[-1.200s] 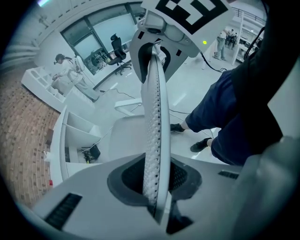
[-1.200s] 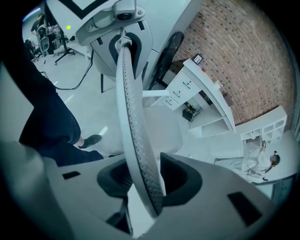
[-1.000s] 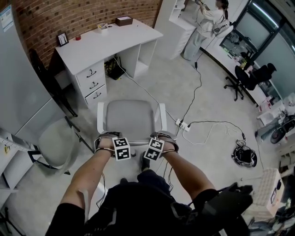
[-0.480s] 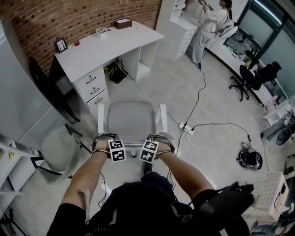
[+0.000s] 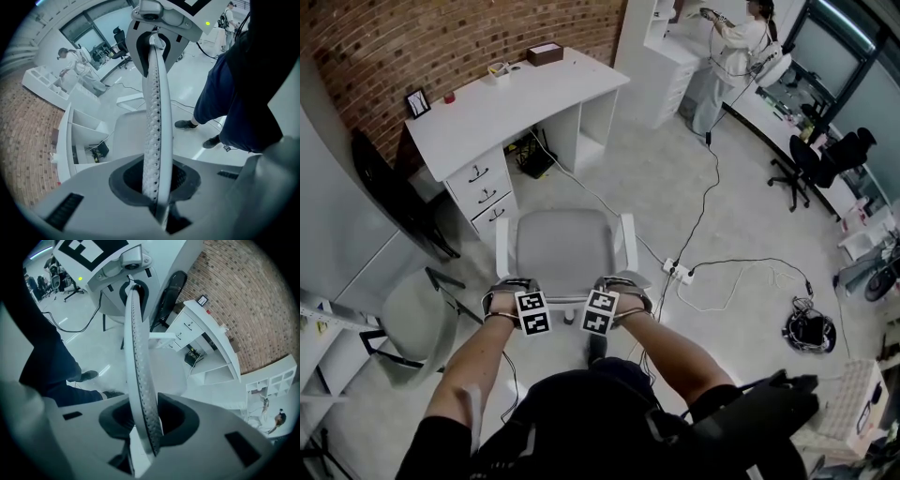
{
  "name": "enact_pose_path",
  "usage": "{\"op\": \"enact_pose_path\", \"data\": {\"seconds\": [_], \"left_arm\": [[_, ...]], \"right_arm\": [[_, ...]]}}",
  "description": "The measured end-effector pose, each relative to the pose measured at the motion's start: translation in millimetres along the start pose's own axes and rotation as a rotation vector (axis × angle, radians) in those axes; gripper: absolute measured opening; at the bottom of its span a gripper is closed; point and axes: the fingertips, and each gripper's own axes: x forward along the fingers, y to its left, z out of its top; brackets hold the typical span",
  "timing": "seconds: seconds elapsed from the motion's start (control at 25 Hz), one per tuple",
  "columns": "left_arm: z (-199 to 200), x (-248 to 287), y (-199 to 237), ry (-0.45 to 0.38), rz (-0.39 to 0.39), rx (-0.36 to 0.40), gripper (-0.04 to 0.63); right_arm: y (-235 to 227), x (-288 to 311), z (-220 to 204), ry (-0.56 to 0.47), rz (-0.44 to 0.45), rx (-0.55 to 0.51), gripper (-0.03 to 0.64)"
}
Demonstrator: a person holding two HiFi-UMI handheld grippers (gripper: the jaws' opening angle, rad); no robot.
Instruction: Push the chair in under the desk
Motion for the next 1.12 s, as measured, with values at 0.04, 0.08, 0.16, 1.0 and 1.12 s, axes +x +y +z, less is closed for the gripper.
{"op": "enact_pose_path", "data": {"seconds": [0.04, 0.08, 0.16, 1.0, 1.12], "left_arm": [[0.8, 1.9, 4.6, 0.007, -0.004, -0.002, 0.051], [1.8, 3.8, 8.7, 0.014, -0.007, -0.005, 0.051], [5.2, 7.1, 15.5, 0.024, -0.011, -0.012, 0.051], [51.4, 37.2, 79.6, 0.067, -0.04, -0.094, 0.043], [60.6, 40.7, 90.1, 0.066, -0.041, -0.103, 0.038]], "right_arm": [[-5.0, 1.8, -0.8, 0.0, -0.001, 0.0, 0.112], [-9.7, 3.6, -1.8, -0.001, -0.001, -0.001, 0.114], [-18.0, 6.6, -5.0, -0.005, -0.003, -0.007, 0.114], [-100.4, 32.2, -43.1, -0.11, 0.018, -0.121, 0.109], [-113.9, 35.3, -49.0, -0.139, 0.032, -0.147, 0.104]]}}
